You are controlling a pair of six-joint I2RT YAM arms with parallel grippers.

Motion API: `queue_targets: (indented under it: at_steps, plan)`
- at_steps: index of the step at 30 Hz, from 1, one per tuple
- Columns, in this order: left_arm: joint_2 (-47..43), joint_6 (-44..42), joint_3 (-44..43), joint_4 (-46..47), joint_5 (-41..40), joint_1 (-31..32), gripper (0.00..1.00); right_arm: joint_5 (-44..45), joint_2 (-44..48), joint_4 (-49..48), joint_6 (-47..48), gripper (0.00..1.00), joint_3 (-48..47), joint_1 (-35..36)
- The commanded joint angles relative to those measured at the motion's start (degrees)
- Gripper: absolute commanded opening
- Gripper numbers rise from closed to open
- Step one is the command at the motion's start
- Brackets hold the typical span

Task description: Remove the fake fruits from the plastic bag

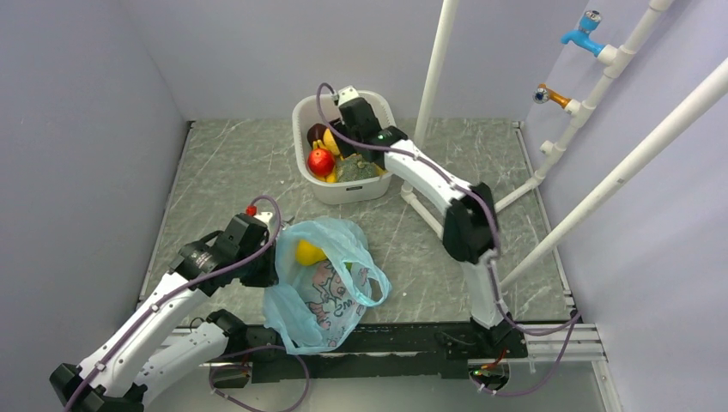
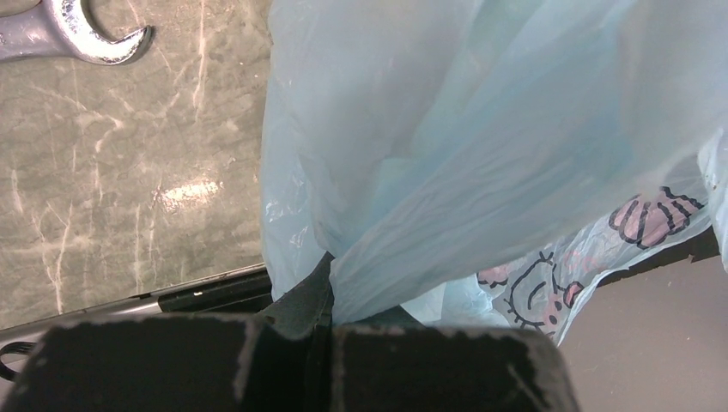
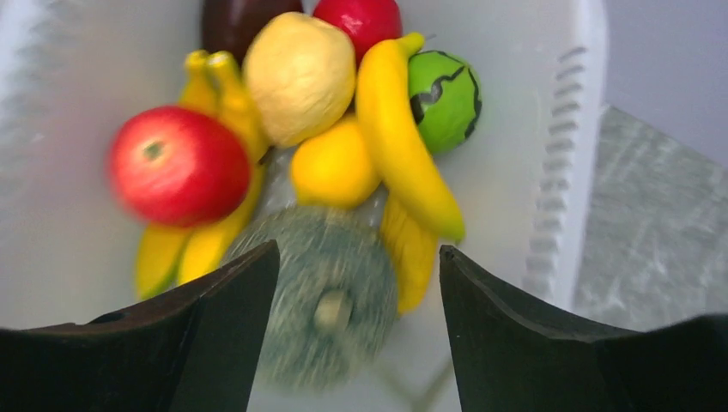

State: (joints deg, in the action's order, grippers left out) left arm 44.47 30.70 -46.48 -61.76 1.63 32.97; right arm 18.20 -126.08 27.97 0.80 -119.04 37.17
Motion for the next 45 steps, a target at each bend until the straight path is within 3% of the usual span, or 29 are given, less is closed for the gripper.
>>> queue_targets:
  at_steps: [1,6,16,19,22,28,33,39,45]
  plan:
    - [-1.1,0.7,0.0,0.9,-0.6,0.1,0.0,9.8,23.1,-6.1,-0.6,0.72,18.1,10.3]
    - [-1.3,0.5,0.1,1.0,-0.3,0.1,0.0,11.5,40.3,-9.9,-6.2,0.72,39.1,20.0]
    - [-2.0,0.3,0.1,1.4,0.2,0.1,0.0,-0.8,66.2,-11.1,-15.3,0.65,70.2,29.9]
    - [-2.1,0.3,0.1,1.4,0.2,0.1,0.0,-3.4,71.6,-12.6,-16.7,0.59,74.3,33.2]
    - [-1.8,0.3,0.2,1.3,0.3,0.1,0.0,-3.1,73.7,-11.0,-15.7,0.55,72.5,37.0]
    - [-1.7,0.6,0.1,1.2,-0.1,0.0,0.0,-5.2,69.5,-15.8,-12.1,0.55,66.4,43.6]
    - [-1.6,0.8,0.1,1.0,-0.4,0.1,0.0,-4.5,55.9,-18.2,-9.0,0.54,60.3,48.1]
    - [-1.4,0.6,0.2,1.0,-0.3,0.1,0.0,-0.6,43.6,-15.4,-9.3,0.33,55.7,48.5]
    - [-1.4,0.6,0.1,1.2,-0.2,0.1,0.0,8.5,37.3,-14.0,-10.0,0.33,56.2,48.3]
